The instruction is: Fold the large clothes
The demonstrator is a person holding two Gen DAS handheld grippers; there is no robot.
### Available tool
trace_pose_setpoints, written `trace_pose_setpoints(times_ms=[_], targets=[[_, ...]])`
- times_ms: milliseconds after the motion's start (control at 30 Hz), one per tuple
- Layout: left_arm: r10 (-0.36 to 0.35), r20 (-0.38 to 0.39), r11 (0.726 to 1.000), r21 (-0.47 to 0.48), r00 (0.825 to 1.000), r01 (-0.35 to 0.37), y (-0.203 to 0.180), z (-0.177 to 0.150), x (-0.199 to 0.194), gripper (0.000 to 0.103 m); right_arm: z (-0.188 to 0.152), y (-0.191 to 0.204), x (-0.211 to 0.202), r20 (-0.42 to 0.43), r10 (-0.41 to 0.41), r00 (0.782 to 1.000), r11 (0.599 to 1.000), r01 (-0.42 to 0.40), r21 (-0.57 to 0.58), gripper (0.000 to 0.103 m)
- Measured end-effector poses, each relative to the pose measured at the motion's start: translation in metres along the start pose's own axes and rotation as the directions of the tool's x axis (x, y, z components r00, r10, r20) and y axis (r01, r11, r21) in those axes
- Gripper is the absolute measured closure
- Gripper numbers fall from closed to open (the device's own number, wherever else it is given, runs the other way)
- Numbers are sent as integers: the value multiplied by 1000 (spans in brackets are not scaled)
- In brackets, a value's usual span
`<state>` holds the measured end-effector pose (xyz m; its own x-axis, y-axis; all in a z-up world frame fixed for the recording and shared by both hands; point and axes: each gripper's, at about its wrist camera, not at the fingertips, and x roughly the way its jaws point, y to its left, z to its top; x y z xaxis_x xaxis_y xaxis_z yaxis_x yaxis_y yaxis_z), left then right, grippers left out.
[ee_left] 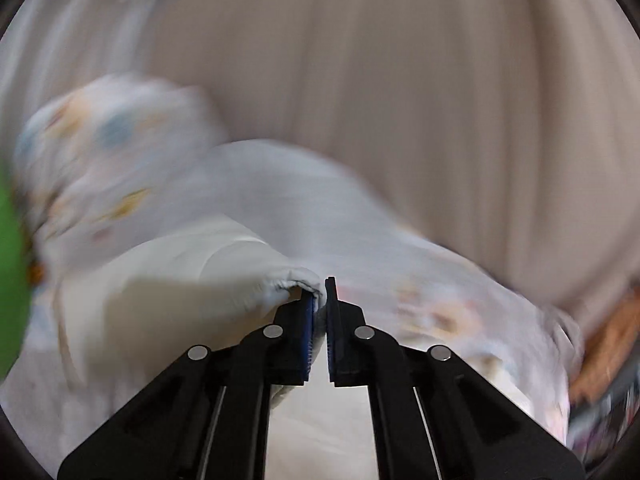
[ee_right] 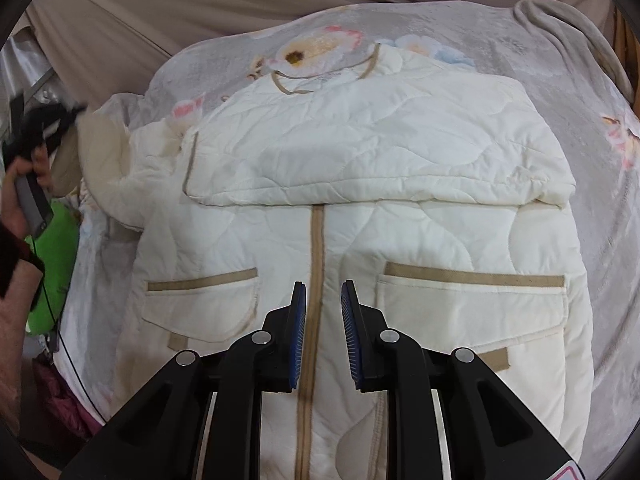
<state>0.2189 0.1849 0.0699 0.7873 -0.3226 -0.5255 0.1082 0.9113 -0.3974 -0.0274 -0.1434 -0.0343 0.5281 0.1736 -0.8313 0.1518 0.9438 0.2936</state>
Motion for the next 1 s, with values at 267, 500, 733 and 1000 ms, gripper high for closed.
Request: trace_pose_setpoints(times_ms=[267, 500, 733, 1000], targets=[[-216, -364, 922, 228, 906, 312, -232, -150, 38, 86, -18, -38, -23, 41, -15, 999, 999, 13, 47, 79], [-82, -532, 953, 206, 843, 223, -227, -262, 39, 66, -34, -99, -46, 84, -94, 992, 991, 84, 106, 69], [61, -381, 991, 135, 923, -10, -118, -213, -4, 48, 18, -72, -34, 167, -68, 984, 993, 83, -83, 60], [255, -387, 965, 37, 886, -261, -12, -207, 22, 48, 71, 43, 46, 115, 41, 993, 923, 6, -384, 57]])
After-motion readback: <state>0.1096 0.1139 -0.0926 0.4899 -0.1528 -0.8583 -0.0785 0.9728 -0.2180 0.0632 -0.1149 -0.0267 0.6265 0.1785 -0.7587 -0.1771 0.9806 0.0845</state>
